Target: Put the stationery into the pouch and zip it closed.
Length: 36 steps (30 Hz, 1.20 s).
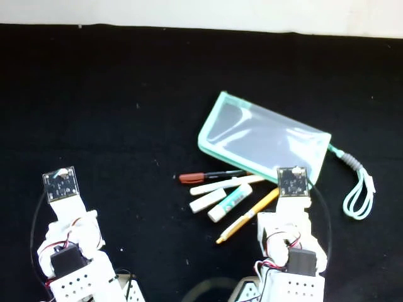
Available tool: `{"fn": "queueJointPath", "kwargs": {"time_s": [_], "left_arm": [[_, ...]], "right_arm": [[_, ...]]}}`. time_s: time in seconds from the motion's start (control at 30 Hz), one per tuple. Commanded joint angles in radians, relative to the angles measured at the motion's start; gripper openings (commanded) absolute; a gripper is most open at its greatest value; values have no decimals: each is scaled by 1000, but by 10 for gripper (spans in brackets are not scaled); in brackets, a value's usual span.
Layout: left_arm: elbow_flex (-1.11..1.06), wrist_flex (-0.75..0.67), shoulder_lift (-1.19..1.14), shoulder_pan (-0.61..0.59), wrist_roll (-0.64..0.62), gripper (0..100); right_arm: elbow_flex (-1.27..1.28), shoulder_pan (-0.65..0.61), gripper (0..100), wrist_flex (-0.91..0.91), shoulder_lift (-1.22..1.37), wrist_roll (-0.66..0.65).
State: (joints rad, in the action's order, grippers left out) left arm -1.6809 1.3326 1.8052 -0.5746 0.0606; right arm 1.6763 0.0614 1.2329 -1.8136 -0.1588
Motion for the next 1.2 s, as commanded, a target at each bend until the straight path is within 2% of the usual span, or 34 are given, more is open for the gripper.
{"fn": "queueJointPath", "kwargs": {"time_s": [0.0,0.37,0.53,0.97,1.17], "left_arm": [[-15,6,7,-5,6,8],[-15,6,7,-5,8,8],[-15,6,7,53,8,8],[-15,6,7,59,8,10],[-15,-25,7,139,9,10]], "right_arm": [[133,7,12,7,-5,-9],[133,7,12,7,-5,-9],[133,4,12,7,-5,-9],[133,1,12,2,-5,-8],[133,-24,12,-24,-5,-8]]}}
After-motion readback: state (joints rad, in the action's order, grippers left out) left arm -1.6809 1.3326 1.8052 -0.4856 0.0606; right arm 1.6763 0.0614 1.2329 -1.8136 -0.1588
